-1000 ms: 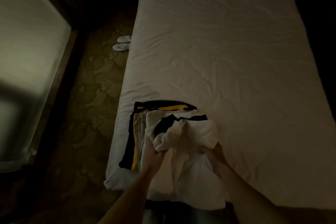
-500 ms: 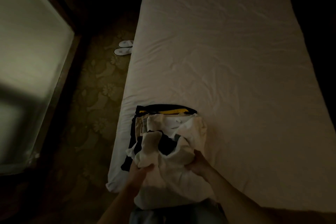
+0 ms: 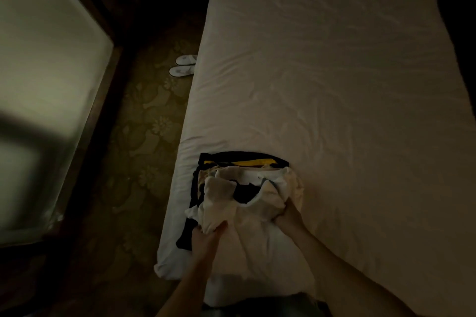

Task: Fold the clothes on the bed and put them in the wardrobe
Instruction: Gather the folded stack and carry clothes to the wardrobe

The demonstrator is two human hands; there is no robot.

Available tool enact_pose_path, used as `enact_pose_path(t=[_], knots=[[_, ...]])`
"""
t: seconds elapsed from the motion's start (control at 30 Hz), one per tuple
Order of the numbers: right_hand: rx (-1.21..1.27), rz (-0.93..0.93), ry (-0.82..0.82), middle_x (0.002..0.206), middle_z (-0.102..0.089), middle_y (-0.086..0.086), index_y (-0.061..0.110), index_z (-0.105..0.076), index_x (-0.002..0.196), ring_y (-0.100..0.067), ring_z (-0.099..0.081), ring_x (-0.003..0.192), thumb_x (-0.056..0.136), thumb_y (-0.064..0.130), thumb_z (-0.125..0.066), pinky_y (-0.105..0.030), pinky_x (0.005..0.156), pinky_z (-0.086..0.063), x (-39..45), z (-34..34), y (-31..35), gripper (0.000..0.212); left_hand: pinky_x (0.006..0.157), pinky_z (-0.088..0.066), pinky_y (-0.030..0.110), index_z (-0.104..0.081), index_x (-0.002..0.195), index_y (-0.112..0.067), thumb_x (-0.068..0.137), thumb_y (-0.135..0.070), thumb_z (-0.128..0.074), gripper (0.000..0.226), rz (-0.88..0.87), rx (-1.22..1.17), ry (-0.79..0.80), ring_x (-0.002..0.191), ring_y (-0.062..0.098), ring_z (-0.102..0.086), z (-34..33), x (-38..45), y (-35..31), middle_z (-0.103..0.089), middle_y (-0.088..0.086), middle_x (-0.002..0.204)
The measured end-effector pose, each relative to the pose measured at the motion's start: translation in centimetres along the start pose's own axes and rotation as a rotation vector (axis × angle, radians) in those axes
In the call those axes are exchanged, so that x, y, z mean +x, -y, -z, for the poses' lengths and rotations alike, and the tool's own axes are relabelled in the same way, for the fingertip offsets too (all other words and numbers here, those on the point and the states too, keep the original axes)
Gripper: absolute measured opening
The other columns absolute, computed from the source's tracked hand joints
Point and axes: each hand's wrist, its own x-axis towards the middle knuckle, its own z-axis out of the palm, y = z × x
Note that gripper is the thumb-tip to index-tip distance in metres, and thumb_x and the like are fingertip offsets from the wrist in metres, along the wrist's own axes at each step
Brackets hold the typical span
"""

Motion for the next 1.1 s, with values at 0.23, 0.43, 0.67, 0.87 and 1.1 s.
enact_pose_path(t=[0.23, 0.43, 0.67, 0.87, 1.1], knots=[[-0.002, -0.341, -0.099, 0.134, -0.050, -0.013, 0.008, -0.036, 0.138, -0.033, -0.050, 0.120, 0.069, 0.021, -0.083, -0.043, 0.100, -0.043, -1.0, -0.1, 1.1, 0.084, 0.080, -0.050, 0.036, -0.044, 0.135, -0.017, 0.069, -0.027, -0.085, 0.078, -0.015, 0.099, 0.200, 0.104, 0.022, -0.057, 0.5, 1.3, -0.2, -0.057, 0.001, 0.120], [0.096, -0.247, -0.142, 0.107, -0.065, -0.008, 0.018, -0.059, 0.104, -0.030, -0.060, 0.099, 0.061, 0.021, -0.086, -0.043, 0.088, -0.051, -2.8, 2.3, 0.5, 0.051, 0.104, -0.045, 0.046, -0.031, 0.145, -0.029, 0.052, -0.070, -0.081, 0.113, -0.055, 0.060, 0.208, 0.127, 0.022, -0.052, 0.2, 3.0, 1.8, -0.049, 0.001, 0.142], [0.311, -0.171, -0.146, 0.119, -0.059, -0.002, 0.017, -0.053, 0.131, -0.024, -0.055, 0.104, 0.072, 0.013, -0.081, -0.031, 0.084, -0.043, -5.4, 4.8, 0.1, 0.066, 0.100, -0.046, 0.047, -0.035, 0.145, -0.029, 0.044, -0.074, -0.083, 0.120, -0.012, 0.041, 0.197, 0.115, 0.023, -0.056, 0.7, 1.2, -1.0, -0.053, 0.000, 0.133], [0.429, -0.190, -0.175, 0.128, -0.060, -0.005, 0.013, -0.052, 0.136, -0.026, -0.058, 0.110, 0.061, 0.031, -0.088, -0.036, 0.091, -0.049, -6.2, 7.5, 2.1, 0.084, 0.089, -0.048, 0.040, -0.033, 0.143, -0.026, 0.052, -0.039, -0.093, 0.110, -0.068, -0.024, 0.269, 0.111, 0.024, -0.053, 0.5, -1.4, -3.6, -0.050, 0.001, 0.131], [0.525, -0.101, 0.041, 0.124, -0.062, -0.001, 0.016, -0.045, 0.138, -0.023, -0.061, 0.108, 0.047, 0.034, -0.096, -0.037, 0.083, -0.054, -8.8, 10.2, 5.6, 0.107, 0.097, -0.041, 0.042, -0.022, 0.152, -0.029, 0.056, -0.057, -0.086, 0.119, -0.114, -0.119, 0.294, 0.130, 0.028, -0.044, 2.2, -3.9, -5.8, -0.038, 0.002, 0.150]])
